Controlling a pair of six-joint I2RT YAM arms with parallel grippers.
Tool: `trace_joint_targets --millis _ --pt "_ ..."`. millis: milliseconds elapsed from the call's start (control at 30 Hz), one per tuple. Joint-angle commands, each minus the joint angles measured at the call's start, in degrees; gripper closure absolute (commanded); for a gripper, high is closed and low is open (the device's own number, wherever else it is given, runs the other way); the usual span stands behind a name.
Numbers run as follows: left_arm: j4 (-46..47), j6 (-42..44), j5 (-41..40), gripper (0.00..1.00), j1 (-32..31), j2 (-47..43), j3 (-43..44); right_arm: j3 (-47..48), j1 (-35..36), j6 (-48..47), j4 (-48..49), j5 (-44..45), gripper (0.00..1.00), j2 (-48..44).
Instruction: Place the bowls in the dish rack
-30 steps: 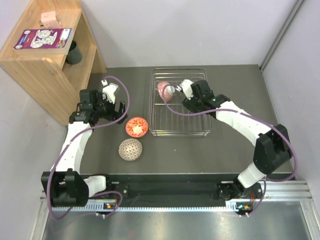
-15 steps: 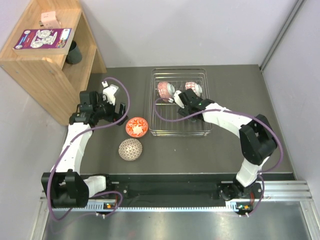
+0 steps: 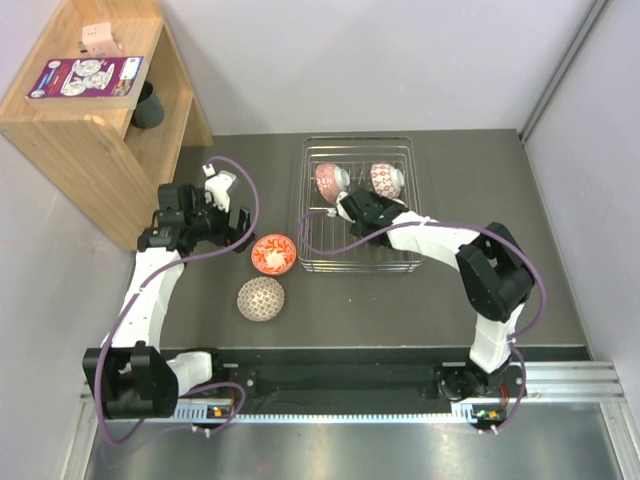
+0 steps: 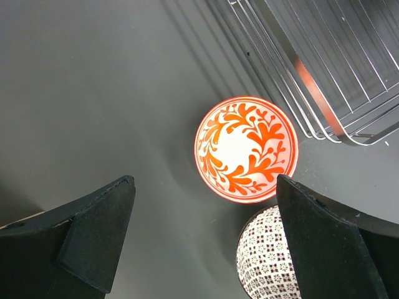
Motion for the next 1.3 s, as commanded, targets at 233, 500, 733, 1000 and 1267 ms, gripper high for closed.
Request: trace_joint_targets --millis 233,500,733,1000,1267 --pt "0.9 1.1 2.0 0.01 0.6 -1.5 -0.3 3.1 1.0 -0.2 -5.0 -3.4 0.18 3.1" --pt "0.7 1.2 2.1 0.01 0.6 -1.2 -0.1 5.2 1.0 0.7 -9.2 -7.9 0.00 3.5" --pt "0.8 1.4 2.1 0.01 0.7 0.2 0.8 6.9 1.2 0.8 -11.1 -8.4 0.00 1.5" --pt "1.9 2.9 1.7 0.01 0.6 9.5 5.1 8.2 1.0 0.4 -9.1 -6.6 0.00 -4.6" --pt "2.3 4.8 0.3 0.01 0.6 17.6 4.2 8.6 0.9 1.4 -7.4 -7.1 0.00 -9.6"
